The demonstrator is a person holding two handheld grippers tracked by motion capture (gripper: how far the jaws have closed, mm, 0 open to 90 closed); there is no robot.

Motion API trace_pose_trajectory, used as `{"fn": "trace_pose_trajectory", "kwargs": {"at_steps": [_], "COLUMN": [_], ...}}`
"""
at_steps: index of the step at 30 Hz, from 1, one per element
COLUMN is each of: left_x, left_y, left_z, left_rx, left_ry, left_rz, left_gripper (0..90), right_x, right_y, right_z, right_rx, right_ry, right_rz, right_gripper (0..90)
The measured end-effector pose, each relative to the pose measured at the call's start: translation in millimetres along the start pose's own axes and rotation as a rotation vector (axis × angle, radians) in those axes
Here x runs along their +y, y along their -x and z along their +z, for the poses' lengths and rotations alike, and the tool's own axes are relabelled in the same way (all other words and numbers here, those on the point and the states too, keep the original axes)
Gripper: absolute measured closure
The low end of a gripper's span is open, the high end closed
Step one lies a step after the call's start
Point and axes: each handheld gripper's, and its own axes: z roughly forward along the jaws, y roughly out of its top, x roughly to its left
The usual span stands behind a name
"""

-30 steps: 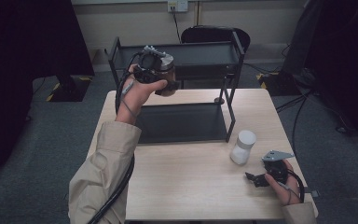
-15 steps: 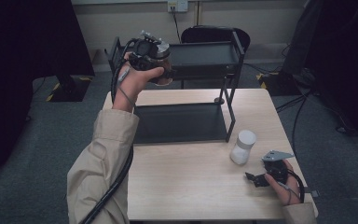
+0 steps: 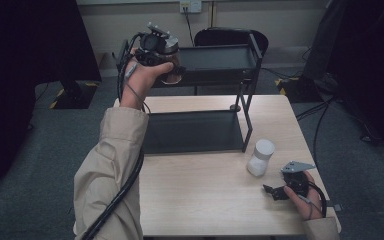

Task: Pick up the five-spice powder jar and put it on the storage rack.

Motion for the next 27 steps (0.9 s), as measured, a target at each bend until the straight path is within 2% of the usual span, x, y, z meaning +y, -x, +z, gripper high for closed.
{"fn": "trace_pose_trajectory", "kwargs": {"at_steps": [10,12,20,27], "left_x": [7.5,8.6,19.2,19.9], "left_y": [-2.3,-3.9,-4.3,-9.1], "left_z": [8.7,9.6,14.0,19.3], "left_rx": [0.038,0.035,0.065,0.089], "left_ry": [-0.006,0.0,-0.01,-0.013], "left_rz": [-0.022,-0.03,-0.032,-0.052], "left_gripper": [30.4,30.4,30.4,30.4], "right_x": [0.0,0.0,0.0,0.0], "right_y": [0.0,0.0,0.0,0.0], "right_z": [0.0,0.0,0.0,0.0], "right_rx": [0.0,0.0,0.0,0.0], "right_ry": [0.0,0.0,0.0,0.0], "right_rz": [0.0,0.0,-0.001,-0.001], "right_gripper": [0.0,0.0,0.0,0.0]}}
